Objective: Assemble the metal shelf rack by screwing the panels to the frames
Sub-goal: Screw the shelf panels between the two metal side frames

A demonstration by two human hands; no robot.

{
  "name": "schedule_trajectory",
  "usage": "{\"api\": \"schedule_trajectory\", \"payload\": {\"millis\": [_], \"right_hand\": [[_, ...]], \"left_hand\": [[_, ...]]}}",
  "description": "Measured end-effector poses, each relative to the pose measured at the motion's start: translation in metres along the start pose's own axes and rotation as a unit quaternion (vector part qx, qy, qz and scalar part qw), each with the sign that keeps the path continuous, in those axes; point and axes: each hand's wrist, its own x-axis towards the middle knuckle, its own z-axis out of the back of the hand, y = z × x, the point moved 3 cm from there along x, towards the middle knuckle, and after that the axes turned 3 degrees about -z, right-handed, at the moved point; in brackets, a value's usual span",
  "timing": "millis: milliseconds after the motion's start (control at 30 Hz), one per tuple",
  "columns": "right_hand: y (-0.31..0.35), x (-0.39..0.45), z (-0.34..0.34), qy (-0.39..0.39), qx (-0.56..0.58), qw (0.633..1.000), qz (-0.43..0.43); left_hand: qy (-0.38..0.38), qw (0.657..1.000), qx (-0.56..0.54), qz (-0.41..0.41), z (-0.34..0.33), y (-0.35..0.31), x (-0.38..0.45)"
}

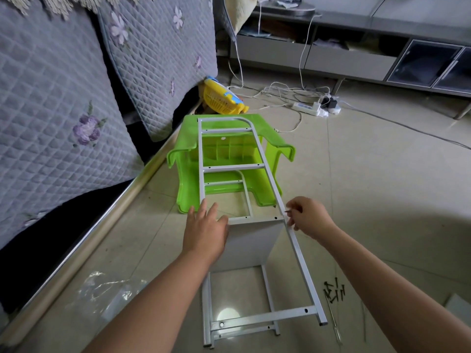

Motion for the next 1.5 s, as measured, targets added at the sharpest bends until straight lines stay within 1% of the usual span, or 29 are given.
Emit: {"api": "schedule_trajectory", "payload": {"millis": [33, 100, 133, 167, 200, 267, 367, 433, 533, 667, 833, 1100, 1300, 1500], "right_hand": [[0.004, -0.001, 0.001, -0.023, -0.046, 0.997, 0.049], [0.009, -0.004, 0.000, -0.029, -0.092, 0.989, 0.109], [0.011, -0.005, -0.001, -0.022, -0.119, 0.984, 0.129], [0.013, -0.006, -0.002, -0.015, -0.152, 0.978, 0.143], [0.013, -0.006, -0.003, -0.010, -0.184, 0.970, 0.158], [0.016, -0.007, -0.003, -0.009, -0.231, 0.955, 0.187], [0.019, -0.008, -0.002, -0.007, -0.257, 0.942, 0.215], [0.020, -0.009, -0.003, 0.009, -0.270, 0.935, 0.230], [0.019, -0.010, -0.002, 0.023, -0.290, 0.929, 0.229], [0.018, -0.007, -0.001, 0.018, -0.343, 0.913, 0.218], [0.019, -0.004, -0.009, 0.041, -0.406, 0.889, 0.207], [0.023, 0.000, -0.021, 0.064, -0.475, 0.856, 0.195], [0.029, 0.003, -0.027, 0.064, -0.498, 0.847, 0.173], [0.020, 0.010, -0.027, 0.082, -0.484, 0.858, 0.154]], "left_hand": [[-0.035, 0.999, -0.026, -0.027, -0.002, 0.002, 0.002], [-0.045, 0.995, -0.076, -0.045, -0.005, 0.007, 0.001], [-0.032, 0.991, -0.121, -0.036, -0.005, 0.007, 0.000], [-0.026, 0.990, -0.136, -0.029, -0.005, 0.005, -0.002], [-0.009, 0.990, -0.139, -0.020, -0.006, 0.004, -0.003], [0.008, 0.995, -0.099, 0.001, -0.011, 0.009, -0.001], [0.026, 0.995, -0.095, 0.030, -0.011, 0.009, 0.001], [0.043, 0.994, -0.091, 0.046, -0.011, 0.010, 0.002], [0.064, 0.993, -0.084, 0.055, -0.012, 0.010, 0.003], [0.074, 0.992, -0.084, 0.056, -0.011, 0.010, 0.004], [0.067, 0.993, -0.077, 0.058, -0.011, 0.010, 0.004], [0.072, 0.992, -0.080, 0.065, -0.012, 0.009, 0.006], [0.070, 0.993, -0.074, 0.066, -0.013, 0.009, 0.006], [0.066, 0.993, -0.076, 0.068, -0.013, 0.009, 0.007]]}}
